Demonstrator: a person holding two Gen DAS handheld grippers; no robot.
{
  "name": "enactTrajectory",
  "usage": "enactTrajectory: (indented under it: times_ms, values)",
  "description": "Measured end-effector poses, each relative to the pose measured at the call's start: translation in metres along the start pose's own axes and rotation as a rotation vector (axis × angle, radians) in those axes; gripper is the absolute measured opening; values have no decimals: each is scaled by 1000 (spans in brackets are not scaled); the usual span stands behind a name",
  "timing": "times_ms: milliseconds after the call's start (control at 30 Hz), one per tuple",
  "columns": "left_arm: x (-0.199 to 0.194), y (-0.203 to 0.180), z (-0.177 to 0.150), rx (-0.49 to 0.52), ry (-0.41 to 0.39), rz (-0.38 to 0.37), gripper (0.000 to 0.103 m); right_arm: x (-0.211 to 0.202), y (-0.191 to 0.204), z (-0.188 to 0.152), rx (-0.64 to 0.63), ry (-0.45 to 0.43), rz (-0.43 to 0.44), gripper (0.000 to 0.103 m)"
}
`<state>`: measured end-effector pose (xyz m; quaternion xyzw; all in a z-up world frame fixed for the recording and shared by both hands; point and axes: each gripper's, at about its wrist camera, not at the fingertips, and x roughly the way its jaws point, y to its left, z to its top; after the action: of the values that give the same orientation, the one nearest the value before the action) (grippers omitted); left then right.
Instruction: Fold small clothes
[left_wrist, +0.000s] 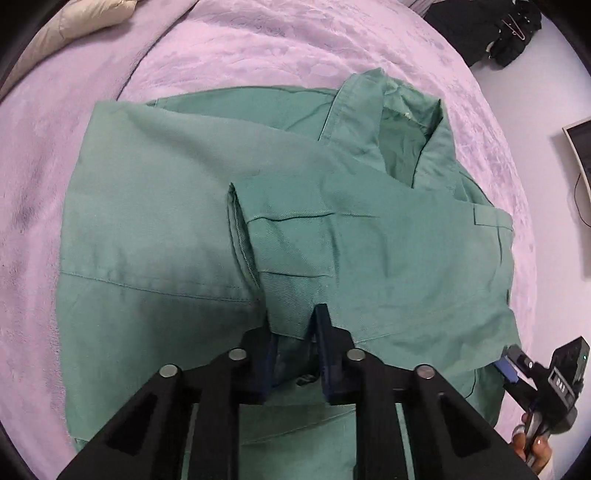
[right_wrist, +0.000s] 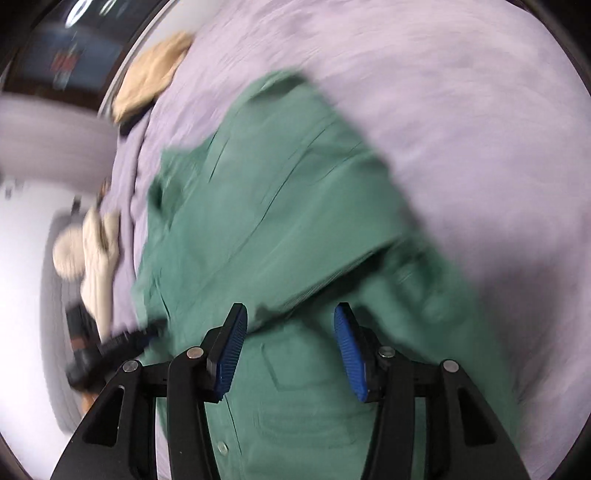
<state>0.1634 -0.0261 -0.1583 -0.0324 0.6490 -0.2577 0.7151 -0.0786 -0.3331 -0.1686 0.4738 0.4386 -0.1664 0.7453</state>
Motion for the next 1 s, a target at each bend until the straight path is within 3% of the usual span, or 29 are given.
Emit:
enactTrajectory:
  times_ms: [33,67,100,233,367,433,467,500,567,767,867,1000]
  values:
    - [-6,-1,1,12,-20,-4,17,-4,-4,5,25,-34,26,40]
    - [-11,-2,1,26,-42,4,17,-8,-7,8,45,-65,37,4]
    - [-14,-1,1,43,-59,22,17,-11,-13,10,66,-91,25,3]
    - [-9,16,-1,4,-14,111,17,-10,-55,-1,196,-61,19,4]
    - [-36,16,-8,65,-44,250,18,-16,-75,-11,243,-50,84,9]
    - [-50,8,-6,106,-63,281,51,-18,-78,-13,257,-38,128,16]
    - [-56,0,-5,133,-87,307,89,-17,-78,-13,259,-37,149,23]
    - [-63,-15,-3,177,-126,327,99,-18,-76,-13,263,-37,173,33]
    - [-65,-49,6,259,-146,311,99,-19,-75,-11,282,-45,216,45]
    - [-18,-187,45,512,-140,204,99,-16,-85,-7,366,-43,303,46]
    - [27,-260,63,610,-82,126,99,-11,-90,-7,387,-41,330,46]
    - [86,-333,73,710,-18,120,99,-6,-96,-7,411,-37,360,46]
